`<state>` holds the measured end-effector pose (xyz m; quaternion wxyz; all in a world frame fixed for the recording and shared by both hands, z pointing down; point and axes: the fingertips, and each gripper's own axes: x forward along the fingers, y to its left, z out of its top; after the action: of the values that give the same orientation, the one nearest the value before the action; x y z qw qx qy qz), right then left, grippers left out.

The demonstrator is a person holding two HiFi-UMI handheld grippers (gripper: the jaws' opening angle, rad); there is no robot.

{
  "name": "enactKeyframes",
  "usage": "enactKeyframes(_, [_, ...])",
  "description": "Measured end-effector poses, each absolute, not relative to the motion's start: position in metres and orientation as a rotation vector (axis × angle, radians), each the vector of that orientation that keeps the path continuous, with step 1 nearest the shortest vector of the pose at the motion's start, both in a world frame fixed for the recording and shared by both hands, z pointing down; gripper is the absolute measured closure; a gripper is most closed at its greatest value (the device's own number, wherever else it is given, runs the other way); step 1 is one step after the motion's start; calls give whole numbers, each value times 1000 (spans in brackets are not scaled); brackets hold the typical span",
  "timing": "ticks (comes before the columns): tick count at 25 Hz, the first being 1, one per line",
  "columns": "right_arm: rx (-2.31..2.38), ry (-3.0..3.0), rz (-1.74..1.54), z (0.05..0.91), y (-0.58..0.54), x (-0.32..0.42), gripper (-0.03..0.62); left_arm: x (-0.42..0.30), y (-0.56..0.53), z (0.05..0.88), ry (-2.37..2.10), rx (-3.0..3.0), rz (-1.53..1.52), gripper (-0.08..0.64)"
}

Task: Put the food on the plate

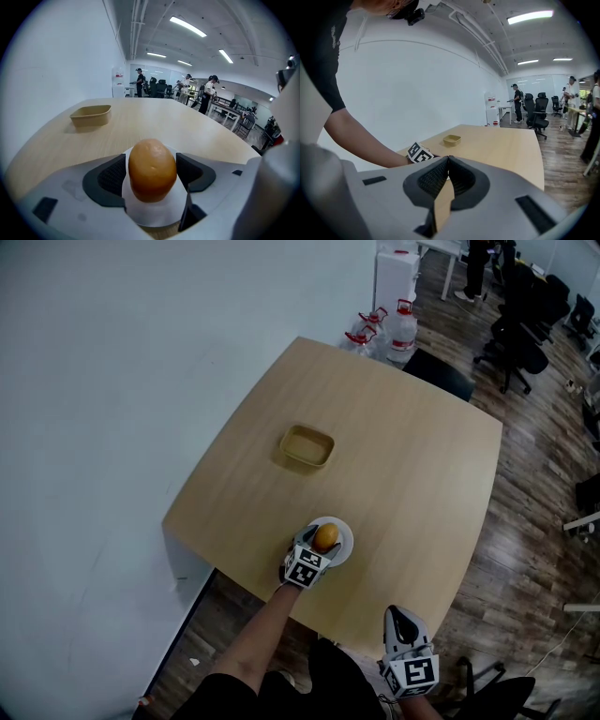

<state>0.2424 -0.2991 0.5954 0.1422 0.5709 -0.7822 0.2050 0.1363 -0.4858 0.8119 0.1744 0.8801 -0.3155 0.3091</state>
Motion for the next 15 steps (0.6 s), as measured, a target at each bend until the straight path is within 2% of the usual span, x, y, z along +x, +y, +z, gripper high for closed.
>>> enactKeyframes(8, [1686,-2307,664,585,-297,236,532,116,-481,793,-964,2475,815,247])
enactKeyframes(15, [1709,-2336,594,566,-295,230,532,105,-469,779,-981,2469,797,247])
